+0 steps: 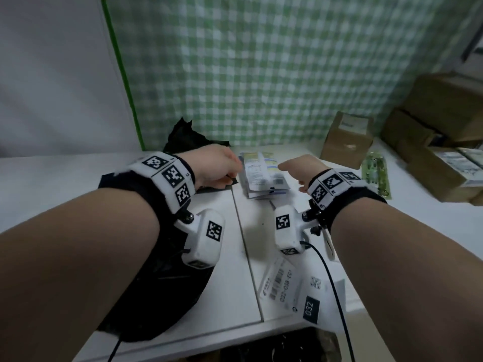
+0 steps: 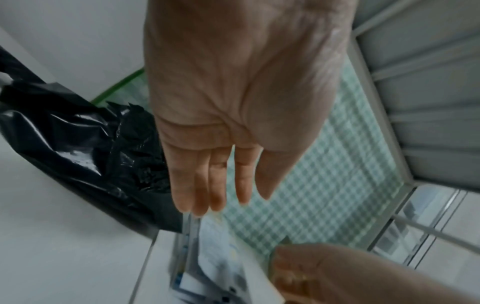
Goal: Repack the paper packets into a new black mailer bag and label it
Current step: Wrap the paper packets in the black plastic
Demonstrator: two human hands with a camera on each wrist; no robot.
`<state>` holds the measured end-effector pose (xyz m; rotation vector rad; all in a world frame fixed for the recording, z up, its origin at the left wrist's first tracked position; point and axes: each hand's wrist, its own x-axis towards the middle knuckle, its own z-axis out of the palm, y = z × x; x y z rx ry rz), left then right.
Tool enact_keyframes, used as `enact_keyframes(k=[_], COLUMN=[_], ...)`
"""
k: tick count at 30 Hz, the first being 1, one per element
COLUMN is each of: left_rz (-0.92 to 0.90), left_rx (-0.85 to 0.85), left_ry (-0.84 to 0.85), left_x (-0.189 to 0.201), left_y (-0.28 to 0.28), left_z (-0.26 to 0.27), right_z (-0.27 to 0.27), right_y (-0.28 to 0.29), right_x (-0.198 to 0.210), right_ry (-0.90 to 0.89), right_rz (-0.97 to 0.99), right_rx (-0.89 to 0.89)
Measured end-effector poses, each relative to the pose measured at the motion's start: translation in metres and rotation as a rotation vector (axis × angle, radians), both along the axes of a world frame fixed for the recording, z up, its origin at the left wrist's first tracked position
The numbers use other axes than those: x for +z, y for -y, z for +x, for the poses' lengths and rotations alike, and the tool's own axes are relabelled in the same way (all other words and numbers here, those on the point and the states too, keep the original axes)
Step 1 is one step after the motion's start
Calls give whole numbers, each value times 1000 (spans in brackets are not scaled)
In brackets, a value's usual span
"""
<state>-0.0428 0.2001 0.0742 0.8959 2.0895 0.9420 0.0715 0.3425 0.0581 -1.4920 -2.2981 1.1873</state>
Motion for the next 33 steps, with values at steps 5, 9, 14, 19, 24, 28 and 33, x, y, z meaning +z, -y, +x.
enact_keyframes(k=[5, 9, 14, 19, 24, 28, 33], left_rz=[-288, -515, -555, -553, -546, -414, -329], left_rx=[-164, -256, -287, -278, -294, -167, -102], left_ry=[-139, -315, -395, -370, -357, -226, -195], left_x=[-28, -40, -42, -42, -44, -58, -57], left_y=[-31, -43, -45, -44, -43, -42, -33], left_z=[-8, -16, -22, -21, -17, -23, -22], right_z=[-25, -46, -68, -74, -74, -67, -43], right_y=[-26, -35, -42, -40, -32, -28, -25], right_x=[-15, -31, -45, -41, -37, -40, -19], right_ry=[173, 212, 311, 252, 199, -39, -443], right_rz=[88, 82, 128, -18, -107, -162, -292], right_rx=[73, 104, 115, 117, 60, -39, -92])
